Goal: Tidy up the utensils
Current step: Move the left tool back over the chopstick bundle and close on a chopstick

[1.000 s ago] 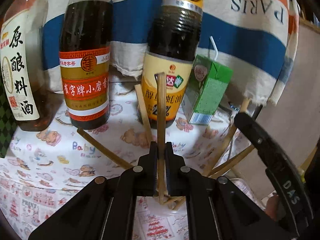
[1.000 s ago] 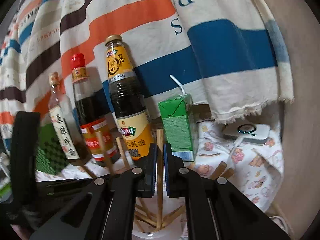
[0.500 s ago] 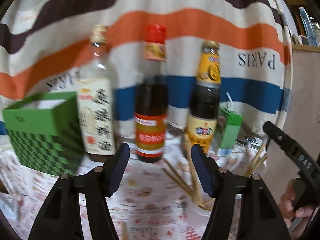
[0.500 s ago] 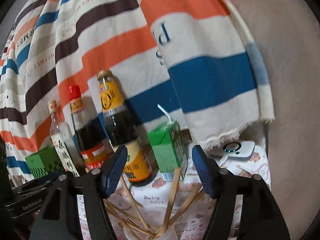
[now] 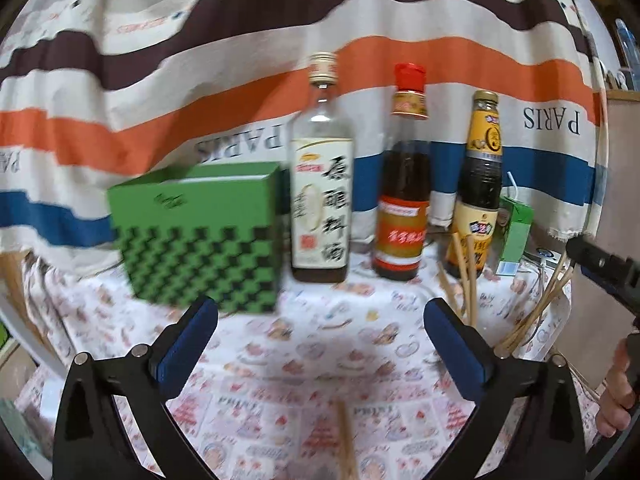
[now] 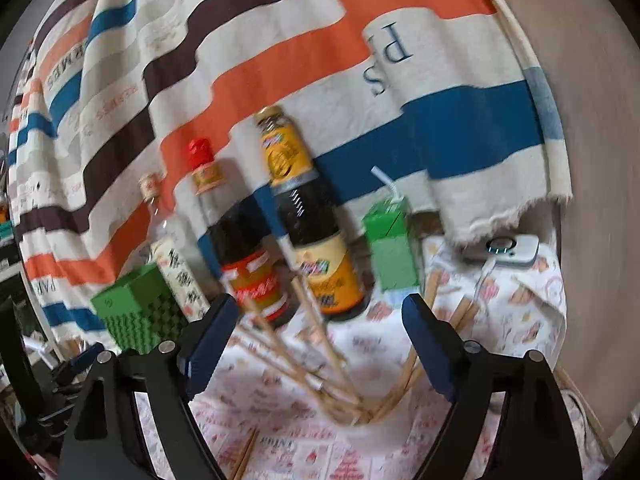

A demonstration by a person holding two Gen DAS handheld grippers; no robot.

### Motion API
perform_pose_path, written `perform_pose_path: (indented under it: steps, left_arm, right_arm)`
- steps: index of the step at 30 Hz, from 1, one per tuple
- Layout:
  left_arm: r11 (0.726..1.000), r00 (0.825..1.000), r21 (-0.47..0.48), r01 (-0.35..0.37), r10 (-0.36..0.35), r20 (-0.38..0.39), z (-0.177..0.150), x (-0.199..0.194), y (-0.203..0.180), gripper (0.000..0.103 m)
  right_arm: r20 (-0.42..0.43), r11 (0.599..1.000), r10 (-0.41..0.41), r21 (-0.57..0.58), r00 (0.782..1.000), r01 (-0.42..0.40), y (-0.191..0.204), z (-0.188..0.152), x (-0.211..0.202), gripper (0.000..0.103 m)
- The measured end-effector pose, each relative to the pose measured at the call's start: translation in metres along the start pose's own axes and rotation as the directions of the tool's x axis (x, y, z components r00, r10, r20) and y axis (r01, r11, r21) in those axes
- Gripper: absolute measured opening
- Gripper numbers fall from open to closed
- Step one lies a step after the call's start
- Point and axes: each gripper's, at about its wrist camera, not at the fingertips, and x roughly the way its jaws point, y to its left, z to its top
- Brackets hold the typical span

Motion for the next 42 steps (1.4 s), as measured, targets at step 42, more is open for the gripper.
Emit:
perform_pose_path:
  steps: [42]
  left_arm:
    - [0.984,0.809,-0.146,0.099,-0.165,-0.564,-0.139,0.073,0.042,0.102]
  right_arm:
    - [-0.314,0.968,-0.169,-0.229,0.934,0.098,0.040,-0.130,0.051,0.091]
